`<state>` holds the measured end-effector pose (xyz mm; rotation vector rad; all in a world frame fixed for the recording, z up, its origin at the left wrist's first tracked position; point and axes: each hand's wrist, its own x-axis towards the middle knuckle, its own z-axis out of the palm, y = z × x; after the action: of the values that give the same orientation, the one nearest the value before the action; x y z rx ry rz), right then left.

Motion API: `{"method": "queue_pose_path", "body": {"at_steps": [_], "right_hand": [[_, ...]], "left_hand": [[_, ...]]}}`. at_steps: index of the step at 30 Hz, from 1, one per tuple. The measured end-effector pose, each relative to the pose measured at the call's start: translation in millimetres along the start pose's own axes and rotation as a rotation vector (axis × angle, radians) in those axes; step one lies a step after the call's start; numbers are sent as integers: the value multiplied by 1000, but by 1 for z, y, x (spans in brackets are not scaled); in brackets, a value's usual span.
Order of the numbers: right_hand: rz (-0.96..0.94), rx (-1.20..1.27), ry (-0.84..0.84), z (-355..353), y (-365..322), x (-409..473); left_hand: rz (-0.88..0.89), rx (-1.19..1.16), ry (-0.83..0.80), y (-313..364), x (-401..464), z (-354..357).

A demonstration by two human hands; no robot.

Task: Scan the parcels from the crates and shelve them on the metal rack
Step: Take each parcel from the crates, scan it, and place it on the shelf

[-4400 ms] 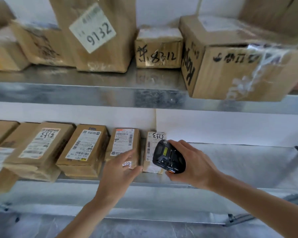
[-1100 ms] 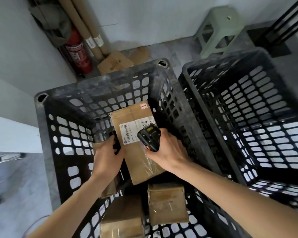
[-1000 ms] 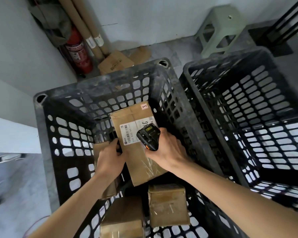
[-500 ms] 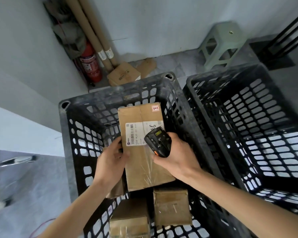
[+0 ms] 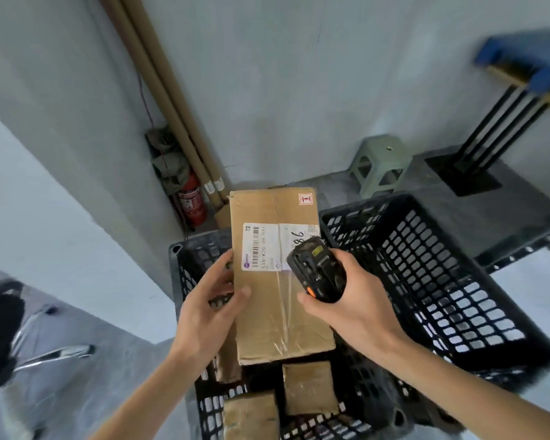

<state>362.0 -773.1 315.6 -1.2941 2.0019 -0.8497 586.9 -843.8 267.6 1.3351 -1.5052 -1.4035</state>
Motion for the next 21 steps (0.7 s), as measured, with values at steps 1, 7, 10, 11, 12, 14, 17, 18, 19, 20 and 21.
{"method": "queue_pose_path", "body": {"at_steps": [1, 7, 10, 11, 12, 14, 17, 18, 19, 20, 21], "right_hand": [[-19, 12, 14, -13, -8, -10], [-121, 36, 104, -102, -52, -90], [-128, 26, 173, -151, -67, -139], [-130, 20, 198, -167, -72, -155], [-130, 11, 223, -184, -77, -171], [-124, -1, 274, -214, -86, -202], [-112, 1, 365, -252, -94, -248], [-111, 5, 402, -264, -95, -265], [-112, 2, 436, -275, -97, -282], [-114, -11, 469, -286, -99, -300], [-115, -27, 502, -297, -99, -318]], "left_hand": [[27, -4, -4, 14, -9, 0], [177, -48, -48, 106, -81, 16], [240, -66, -112, 152, -117, 32], [266, -68, -135, 168, -128, 38], [291, -75, -161, 183, -139, 43], [330, -110, -223, 213, -161, 56], [375, -139, -322, 251, -189, 77], [381, -148, -353, 263, -198, 85], [385, -163, -386, 274, -208, 93], [386, -179, -422, 284, -218, 101], [387, -192, -461, 293, -228, 110]]}}
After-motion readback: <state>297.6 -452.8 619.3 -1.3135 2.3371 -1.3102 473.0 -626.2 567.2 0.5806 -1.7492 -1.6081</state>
